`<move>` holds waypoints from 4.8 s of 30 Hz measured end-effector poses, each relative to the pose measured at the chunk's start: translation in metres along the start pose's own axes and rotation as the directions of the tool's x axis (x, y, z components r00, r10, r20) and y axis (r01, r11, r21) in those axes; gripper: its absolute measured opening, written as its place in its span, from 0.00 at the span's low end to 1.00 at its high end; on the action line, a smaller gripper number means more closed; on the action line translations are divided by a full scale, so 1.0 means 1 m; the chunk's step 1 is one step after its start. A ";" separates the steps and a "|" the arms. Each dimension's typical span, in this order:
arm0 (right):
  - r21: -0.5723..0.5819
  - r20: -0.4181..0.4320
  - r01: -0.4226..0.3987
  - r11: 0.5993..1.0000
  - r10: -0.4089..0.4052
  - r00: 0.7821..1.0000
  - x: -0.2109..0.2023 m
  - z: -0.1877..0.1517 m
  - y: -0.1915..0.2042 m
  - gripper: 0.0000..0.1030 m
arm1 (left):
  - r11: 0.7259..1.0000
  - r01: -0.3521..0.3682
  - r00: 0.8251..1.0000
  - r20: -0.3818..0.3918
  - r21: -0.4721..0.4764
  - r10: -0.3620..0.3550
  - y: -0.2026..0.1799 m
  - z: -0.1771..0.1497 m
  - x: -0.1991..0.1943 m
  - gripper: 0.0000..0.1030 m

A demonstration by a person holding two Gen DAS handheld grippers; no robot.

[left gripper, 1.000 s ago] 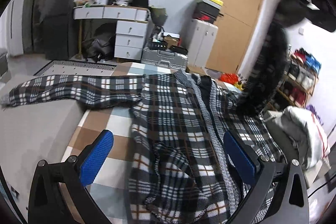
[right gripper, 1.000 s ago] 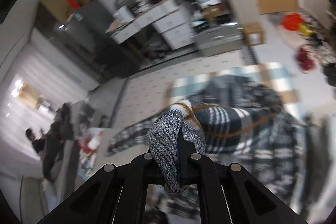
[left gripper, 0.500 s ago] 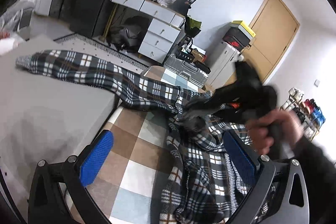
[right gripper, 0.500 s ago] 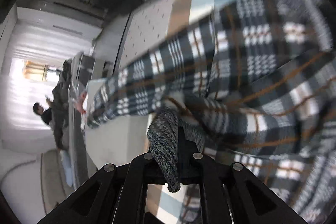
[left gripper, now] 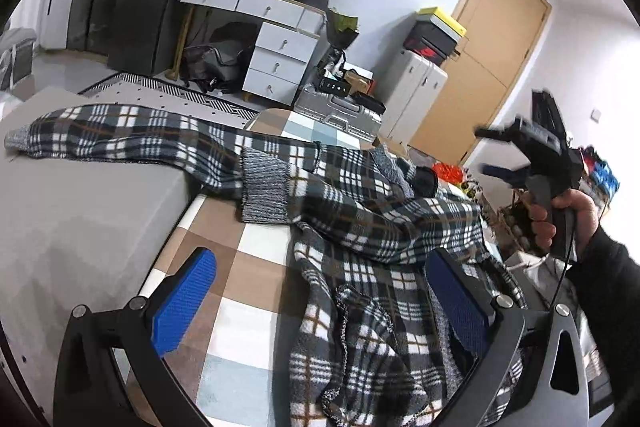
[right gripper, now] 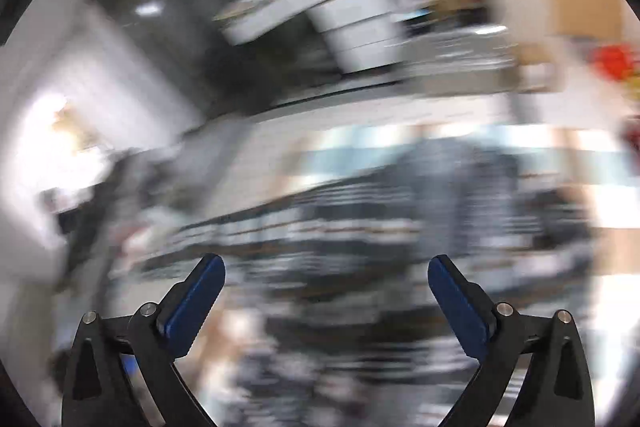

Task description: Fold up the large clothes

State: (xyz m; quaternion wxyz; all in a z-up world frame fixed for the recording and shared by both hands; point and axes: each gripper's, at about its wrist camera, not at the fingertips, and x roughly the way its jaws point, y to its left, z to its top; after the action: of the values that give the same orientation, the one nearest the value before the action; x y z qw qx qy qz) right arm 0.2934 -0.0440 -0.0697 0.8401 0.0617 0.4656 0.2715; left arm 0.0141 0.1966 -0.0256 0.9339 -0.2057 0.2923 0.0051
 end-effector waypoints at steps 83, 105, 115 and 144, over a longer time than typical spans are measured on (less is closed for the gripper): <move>-0.047 0.087 0.401 0.915 -0.396 0.914 0.006 -0.010 -0.069 0.84 | 0.987 -0.090 0.991 -0.089 0.130 0.102 -0.019 -0.016 0.040 0.99; -0.293 0.526 0.013 0.956 0.150 0.837 -0.182 -0.277 0.100 1.00 | 0.944 -0.310 0.950 -0.007 -0.115 0.311 0.105 0.060 -0.035 0.99; -0.301 0.470 -0.042 0.953 0.187 0.862 -0.166 -0.280 0.100 1.00 | 0.824 -0.138 0.990 -0.067 -0.550 0.121 0.280 0.076 -0.031 0.99; -0.232 0.384 -0.044 0.972 0.133 0.914 -0.124 -0.268 0.099 1.00 | 0.583 -0.028 1.000 -0.015 -0.812 0.026 0.353 0.068 0.037 0.68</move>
State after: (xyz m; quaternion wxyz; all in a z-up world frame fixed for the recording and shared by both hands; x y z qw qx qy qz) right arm -0.0167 -0.0636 -0.0913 0.9053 0.0438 0.2495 0.3409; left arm 0.0361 0.5420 -0.1301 0.7367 -0.6048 0.2615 0.1519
